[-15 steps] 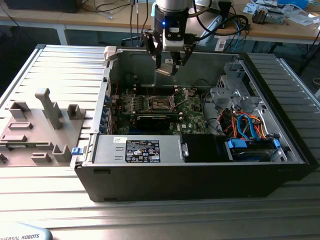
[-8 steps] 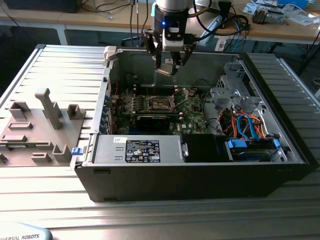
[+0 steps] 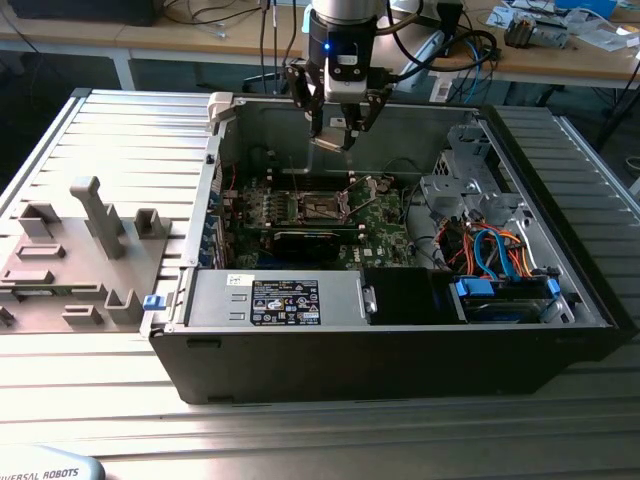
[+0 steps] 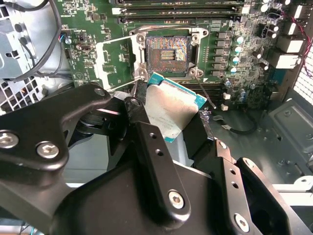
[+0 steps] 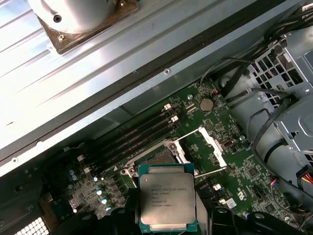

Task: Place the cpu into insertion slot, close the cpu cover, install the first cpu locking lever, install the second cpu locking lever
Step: 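Place the cpu into insertion slot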

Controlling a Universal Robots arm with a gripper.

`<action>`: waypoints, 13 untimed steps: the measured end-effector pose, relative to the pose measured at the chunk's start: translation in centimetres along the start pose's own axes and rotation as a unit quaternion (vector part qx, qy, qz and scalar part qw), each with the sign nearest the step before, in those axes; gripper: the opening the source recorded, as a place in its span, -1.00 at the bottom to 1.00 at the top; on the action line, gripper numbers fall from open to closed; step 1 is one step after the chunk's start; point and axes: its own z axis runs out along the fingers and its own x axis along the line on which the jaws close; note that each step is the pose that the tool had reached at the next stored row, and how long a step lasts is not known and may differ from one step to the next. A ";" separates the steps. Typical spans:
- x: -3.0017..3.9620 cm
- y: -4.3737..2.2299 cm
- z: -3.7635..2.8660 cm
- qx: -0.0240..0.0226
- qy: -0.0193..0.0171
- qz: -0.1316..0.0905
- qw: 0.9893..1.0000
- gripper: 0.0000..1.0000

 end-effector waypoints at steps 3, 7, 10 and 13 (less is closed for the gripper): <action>0.00 0.00 0.01 0.000 0.000 0.002 1.000 0.08; 0.00 0.00 0.01 0.000 0.000 0.005 1.000 0.08; 0.00 0.00 0.01 0.000 -0.001 0.007 1.000 0.08; 0.00 0.00 0.02 0.000 -0.001 0.009 1.000 0.08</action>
